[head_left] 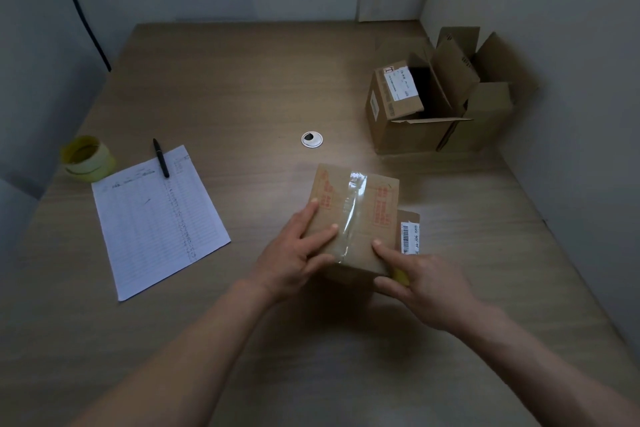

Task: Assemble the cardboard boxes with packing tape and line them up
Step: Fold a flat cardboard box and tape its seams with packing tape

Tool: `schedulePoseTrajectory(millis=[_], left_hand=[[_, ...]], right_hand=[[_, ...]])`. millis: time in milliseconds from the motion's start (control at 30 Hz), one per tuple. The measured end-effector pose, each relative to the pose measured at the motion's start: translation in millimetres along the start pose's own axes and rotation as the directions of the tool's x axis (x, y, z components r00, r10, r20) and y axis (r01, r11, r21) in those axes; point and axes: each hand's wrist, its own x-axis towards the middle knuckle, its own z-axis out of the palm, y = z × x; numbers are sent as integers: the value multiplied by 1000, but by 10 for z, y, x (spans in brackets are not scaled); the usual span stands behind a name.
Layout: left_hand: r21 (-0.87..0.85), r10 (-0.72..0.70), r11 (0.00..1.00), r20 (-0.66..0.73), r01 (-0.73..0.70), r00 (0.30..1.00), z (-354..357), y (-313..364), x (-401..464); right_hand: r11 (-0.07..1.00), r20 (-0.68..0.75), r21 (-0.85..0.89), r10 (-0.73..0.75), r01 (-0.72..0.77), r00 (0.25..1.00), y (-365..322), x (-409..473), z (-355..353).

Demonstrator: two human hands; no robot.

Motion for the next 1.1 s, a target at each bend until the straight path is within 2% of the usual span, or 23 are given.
schedulePoseTrajectory(millis=[67, 233, 333, 500, 600, 700, 767, 833, 900, 967, 1033, 1100], left_hand=[[47, 47, 998, -7, -46, 999, 3, -58, 23], [286, 222, 937, -44, -201, 974, -71, -78, 78], [388, 218, 899, -1, -200, 976, -113, -12, 49], [515, 151, 850, -35, -112, 988, -76, 117, -143], [456, 82, 887, -15, -66, 997, -106, 136, -154], [244, 12, 970, -4, -11, 1000, -219, 94, -156], [129, -64, 990, -10, 64, 998, -272, 95, -197], [139, -101, 985, -36, 105, 994, -205, 158, -315], [216, -118, 968, -69, 130, 991, -74, 332, -497], [367, -110, 921, -76, 131, 991, -12, 590, -607], [564, -122, 815, -60, 134, 991, -131, 790, -383], [653, -77, 753, -29, 78, 997, -286, 944, 34]], right_hand=[[999, -35, -22, -32, 31, 999, 16, 21, 21], [995, -97, -7, -101, 100, 990, 74, 49, 62], [989, -70, -49, -143, 140, 987, 131, 103, 2], [972, -14, -76, -225, 223, 974, 288, 346, -114], [963, 16, -56, -264, 265, 964, 363, 468, -141], [952, 14, -15, -304, 304, 953, 430, 516, -159], [941, 27, -14, -338, 339, 941, 442, 537, -188], [925, 50, -13, -379, 380, 924, 479, 587, -211], [907, 68, -29, -417, 419, 906, 543, 679, -275], [893, 91, -40, -444, 449, 891, 574, 752, -350], [882, 107, -28, -465, 470, 879, 576, 785, -409], [872, 117, -28, -482, 488, 868, 564, 810, -442]])
